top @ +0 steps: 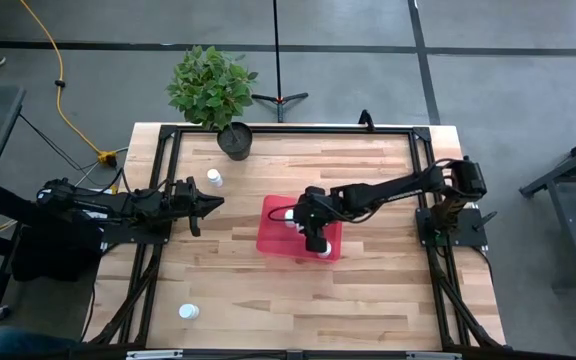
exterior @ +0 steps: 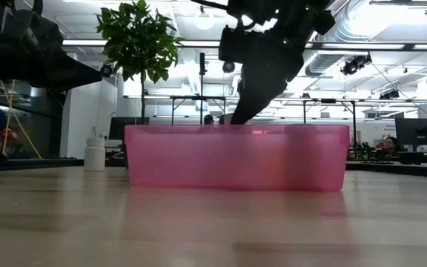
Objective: Pick and place pill bottles into a basket
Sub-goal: Put the right white medicine bottle into the bin
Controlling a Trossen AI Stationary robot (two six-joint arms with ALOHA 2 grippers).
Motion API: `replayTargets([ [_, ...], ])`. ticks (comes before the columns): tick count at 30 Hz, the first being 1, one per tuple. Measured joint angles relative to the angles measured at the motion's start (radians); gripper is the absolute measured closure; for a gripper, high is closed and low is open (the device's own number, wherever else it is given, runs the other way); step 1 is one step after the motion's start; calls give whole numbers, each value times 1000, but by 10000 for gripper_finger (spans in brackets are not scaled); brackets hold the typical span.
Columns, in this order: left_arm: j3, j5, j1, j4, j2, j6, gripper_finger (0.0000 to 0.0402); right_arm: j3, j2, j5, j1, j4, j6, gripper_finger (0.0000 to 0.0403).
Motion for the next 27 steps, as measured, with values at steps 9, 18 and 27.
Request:
replayTargets([
  [9, 0, 0, 0, 0, 0, 0, 344, 0, 14, 53, 42, 14, 24, 253],
  [18, 0, 0, 0, 0, 0, 0, 344, 0, 20, 100, 83, 66, 23, 253],
  [27, 0, 0, 0, 0, 0, 0, 344, 0, 20, 117, 81, 107, 50, 246],
])
